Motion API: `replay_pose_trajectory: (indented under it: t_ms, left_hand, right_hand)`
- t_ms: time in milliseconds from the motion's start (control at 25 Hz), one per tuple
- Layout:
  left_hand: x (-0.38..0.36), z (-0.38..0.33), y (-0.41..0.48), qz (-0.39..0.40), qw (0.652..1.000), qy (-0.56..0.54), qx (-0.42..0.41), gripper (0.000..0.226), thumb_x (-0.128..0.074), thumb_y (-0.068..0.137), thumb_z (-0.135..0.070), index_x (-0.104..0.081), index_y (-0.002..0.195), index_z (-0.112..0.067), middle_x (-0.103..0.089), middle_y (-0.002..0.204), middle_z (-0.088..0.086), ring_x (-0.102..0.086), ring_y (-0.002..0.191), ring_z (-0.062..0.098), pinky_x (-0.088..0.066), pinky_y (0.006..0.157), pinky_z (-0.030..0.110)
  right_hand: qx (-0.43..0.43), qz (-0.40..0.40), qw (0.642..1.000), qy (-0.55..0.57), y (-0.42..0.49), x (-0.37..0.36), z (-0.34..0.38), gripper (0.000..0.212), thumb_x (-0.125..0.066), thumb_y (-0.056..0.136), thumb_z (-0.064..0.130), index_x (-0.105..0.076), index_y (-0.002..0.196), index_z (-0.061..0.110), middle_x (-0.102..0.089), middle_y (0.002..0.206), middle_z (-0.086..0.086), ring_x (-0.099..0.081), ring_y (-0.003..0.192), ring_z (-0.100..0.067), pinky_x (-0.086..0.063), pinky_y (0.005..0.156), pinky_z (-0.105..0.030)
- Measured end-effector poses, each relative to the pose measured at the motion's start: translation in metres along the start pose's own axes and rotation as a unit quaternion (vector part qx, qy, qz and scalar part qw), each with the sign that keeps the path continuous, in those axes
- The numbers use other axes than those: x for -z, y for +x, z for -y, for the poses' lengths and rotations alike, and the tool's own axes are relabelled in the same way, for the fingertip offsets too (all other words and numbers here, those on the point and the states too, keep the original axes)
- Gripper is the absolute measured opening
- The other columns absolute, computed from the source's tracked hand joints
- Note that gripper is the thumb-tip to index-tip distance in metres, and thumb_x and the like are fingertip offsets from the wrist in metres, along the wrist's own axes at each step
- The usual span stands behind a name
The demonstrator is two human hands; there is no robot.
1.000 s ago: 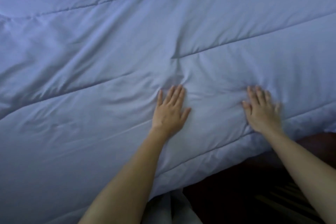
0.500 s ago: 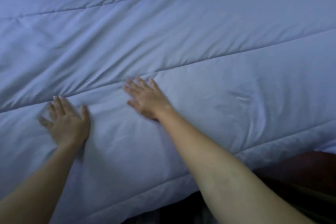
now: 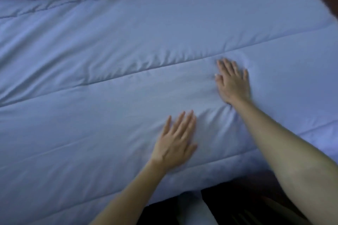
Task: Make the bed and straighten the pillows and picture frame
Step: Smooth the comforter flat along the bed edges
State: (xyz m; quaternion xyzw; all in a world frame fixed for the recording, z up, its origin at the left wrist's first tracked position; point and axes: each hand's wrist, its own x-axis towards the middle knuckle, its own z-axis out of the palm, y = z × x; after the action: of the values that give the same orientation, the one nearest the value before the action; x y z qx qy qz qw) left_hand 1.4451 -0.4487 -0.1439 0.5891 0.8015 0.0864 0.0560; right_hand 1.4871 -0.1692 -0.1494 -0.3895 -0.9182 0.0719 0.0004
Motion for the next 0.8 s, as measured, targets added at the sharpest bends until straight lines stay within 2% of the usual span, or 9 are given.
replay_pose_trajectory:
  t_ms: [80,120,240,280,360,440,520,640,800]
  left_hand:
    - [-0.010,-0.020,0.013,0.041,0.998,0.027,-0.044,0.066,-0.037,0.091,-0.052,-0.034,0.147,-0.017,-0.033,0.154,0.003,-0.030,0.143,0.023,-0.029,0.113,0.050]
    - [-0.011,-0.014,0.020,0.036,0.999,0.025,-0.011,0.066,-0.037,0.091,-0.053,-0.032,0.148,-0.020,-0.030,0.155,0.001,-0.029,0.143,0.023,-0.023,0.116,0.048]
    - [-0.003,0.031,0.041,-0.001,0.981,0.022,0.194,0.068,-0.030,0.090,-0.056,-0.025,0.150,-0.024,-0.023,0.158,0.000,-0.020,0.147,0.022,-0.009,0.118,0.047]
    - [0.000,0.047,0.048,-0.001,0.971,0.020,0.239,0.069,-0.026,0.090,-0.056,-0.021,0.151,-0.024,-0.020,0.159,0.001,-0.016,0.148,0.022,-0.007,0.118,0.048]
    - [0.005,0.072,0.062,0.027,0.961,0.011,0.275,0.070,-0.021,0.090,-0.058,-0.015,0.152,-0.026,-0.013,0.161,0.001,-0.009,0.149,0.022,-0.003,0.118,0.050]
    - [0.010,0.086,0.078,0.043,0.957,0.006,0.286,0.067,-0.023,0.092,-0.058,-0.011,0.152,-0.030,-0.008,0.162,0.000,-0.005,0.149,0.022,0.000,0.118,0.051]
    - [0.013,0.094,0.086,0.059,0.949,-0.003,0.308,0.064,-0.026,0.094,-0.057,-0.008,0.151,-0.034,-0.004,0.162,0.000,-0.002,0.149,0.023,0.001,0.118,0.052]
    - [0.012,0.080,0.093,0.054,0.934,-0.016,0.352,0.069,-0.022,0.093,-0.057,-0.006,0.153,-0.026,-0.003,0.162,0.008,0.001,0.149,0.030,0.002,0.118,0.056]
    - [0.001,-0.001,0.127,0.046,0.966,-0.013,0.254,0.081,-0.017,0.084,-0.059,-0.020,0.151,-0.013,-0.015,0.158,0.020,-0.013,0.146,0.040,-0.008,0.116,0.056]
  right_hand:
    - [-0.060,-0.005,0.998,-0.007,-0.007,0.007,-0.057,0.053,-0.031,0.099,0.037,-0.023,0.150,0.026,-0.020,0.160,0.006,-0.016,0.147,-0.020,-0.011,0.114,-0.056]
    - [-0.129,-0.014,0.992,0.001,-0.009,0.010,-0.081,0.053,-0.029,0.099,0.037,-0.022,0.151,0.026,-0.018,0.160,0.005,-0.014,0.147,-0.021,-0.009,0.114,-0.057]
    - [-0.393,-0.038,0.915,0.080,-0.024,0.020,-0.100,0.057,-0.026,0.098,0.035,-0.017,0.152,0.019,-0.010,0.162,-0.002,-0.004,0.148,-0.028,-0.002,0.112,-0.064]
    - [-0.415,-0.039,0.903,0.105,-0.033,0.020,-0.084,0.059,-0.029,0.098,0.034,-0.016,0.152,0.015,-0.012,0.161,-0.006,-0.005,0.148,-0.030,-0.003,0.112,-0.064]
    - [-0.280,-0.070,0.950,0.115,-0.069,0.006,-0.036,0.063,-0.040,0.095,0.034,-0.024,0.150,0.008,-0.024,0.157,-0.012,-0.017,0.146,-0.032,-0.011,0.112,-0.063]
    - [0.046,-0.052,0.994,0.087,-0.130,-0.016,0.028,0.061,-0.043,0.092,0.041,-0.036,0.146,0.014,-0.035,0.153,-0.006,-0.025,0.144,-0.028,-0.022,0.110,-0.063]
    - [0.272,0.012,0.961,0.042,-0.165,-0.027,0.058,0.056,-0.040,0.093,0.047,-0.036,0.146,0.026,-0.034,0.154,0.006,-0.026,0.144,-0.020,-0.028,0.109,-0.060]
    - [0.293,0.016,0.956,0.020,-0.137,-0.020,0.012,0.052,-0.038,0.095,0.047,-0.031,0.146,0.036,-0.034,0.154,0.011,-0.031,0.142,-0.016,-0.023,0.111,-0.053]
    - [0.142,-0.016,0.990,-0.014,-0.093,-0.001,-0.113,0.055,-0.038,0.092,0.041,-0.030,0.147,0.036,-0.032,0.154,0.012,-0.033,0.141,-0.017,-0.023,0.112,-0.048]
